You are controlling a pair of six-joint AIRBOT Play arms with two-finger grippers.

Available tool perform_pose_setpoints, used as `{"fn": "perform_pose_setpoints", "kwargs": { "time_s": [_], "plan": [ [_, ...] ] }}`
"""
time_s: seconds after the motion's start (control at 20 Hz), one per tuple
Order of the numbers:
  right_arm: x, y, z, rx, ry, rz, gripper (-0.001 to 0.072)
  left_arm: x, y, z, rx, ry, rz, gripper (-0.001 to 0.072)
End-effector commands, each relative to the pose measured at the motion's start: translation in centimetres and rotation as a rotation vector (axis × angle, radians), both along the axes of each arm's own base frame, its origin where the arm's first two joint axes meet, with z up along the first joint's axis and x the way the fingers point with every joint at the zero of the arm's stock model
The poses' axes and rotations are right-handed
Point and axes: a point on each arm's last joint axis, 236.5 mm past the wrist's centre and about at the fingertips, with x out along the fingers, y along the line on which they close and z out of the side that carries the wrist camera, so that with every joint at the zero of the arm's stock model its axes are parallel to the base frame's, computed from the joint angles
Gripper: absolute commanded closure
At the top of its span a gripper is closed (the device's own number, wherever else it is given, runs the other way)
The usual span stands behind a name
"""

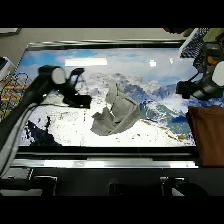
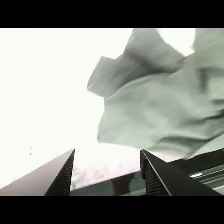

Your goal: Fold the clothes and pants, and hang the long-sleeved shirts on hangers.

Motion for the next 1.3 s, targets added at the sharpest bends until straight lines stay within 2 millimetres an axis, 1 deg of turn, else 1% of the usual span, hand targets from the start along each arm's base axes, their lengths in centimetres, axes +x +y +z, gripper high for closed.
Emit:
{"fn": "perform_pose_setpoints", "kwargs": {
  "time_s": [0.0,0.05,0.15,0.2,0.25,0.35,0.45,0.5,0.6,0.65,0.75,0.9,1.05,1.15,1.25],
  "plan": [
    [0.4,1.0,0.1,0.033,-0.018,0.030,0.0350,-4.2,5.2,-3.3,-0.150,0.047,0.228,0.0236],
    [0.3,1.0,0.1,0.034,-0.013,0.029,0.0351,-5.7,4.7,-4.4,-0.264,0.065,0.276,0.0236],
    [0.3,1.3,0.0,0.045,-0.009,0.032,0.0351,-7.7,3.8,-6.0,-0.443,0.085,0.333,0.0236],
    [0.2,1.6,-0.1,0.058,-0.008,0.037,0.0351,-8.3,3.4,-6.8,-0.504,0.093,0.354,0.0236],
    [0.2,1.9,-0.1,0.071,-0.006,0.043,0.0351,-8.5,3.1,-7.4,-0.540,0.092,0.371,0.0236],
    [0.1,2.6,-0.2,0.100,0.000,0.053,0.0351,-8.1,2.2,-8.4,-0.578,0.065,0.379,0.0236],
    [-0.1,3.3,-0.4,0.126,0.010,0.062,0.0351,-7.5,1.4,-9.4,-0.573,0.049,0.383,0.0236],
    [-0.2,3.6,-0.5,0.139,0.017,0.066,0.0351,-7.3,1.1,-10.3,-0.561,0.049,0.387,0.0236],
    [-0.5,4.5,-0.6,0.177,0.027,0.080,0.0352,-7.6,0.6,-11.9,-0.545,0.081,0.396,0.0237],
    [-0.5,5.1,-0.6,0.199,0.030,0.089,0.0352,-7.7,0.1,-12.3,-0.554,0.092,0.387,0.0238],
    [-0.7,6.1,-0.6,0.238,0.034,0.103,0.0352,-7.5,-0.8,-12.6,-0.582,0.093,0.385,0.0239],
    [-0.9,7.5,-0.5,0.293,0.043,0.125,0.0352,-6.6,-0.9,-13.2,-0.566,0.064,0.404,0.0239],
    [-1.2,8.1,-0.5,0.319,0.056,0.136,0.0352,-5.7,-1.1,-13.7,-0.550,0.044,0.404,0.0239],
    [-1.3,8.4,-0.5,0.331,0.056,0.140,0.0352,-5.8,-1.8,-14.3,-0.536,0.048,0.390,0.0244],
    [-1.0,8.5,-0.3,0.340,0.042,0.125,0.0351,-6.5,-2.8,-15.1,-0.526,0.073,0.363,0.0314]
  ]
}}
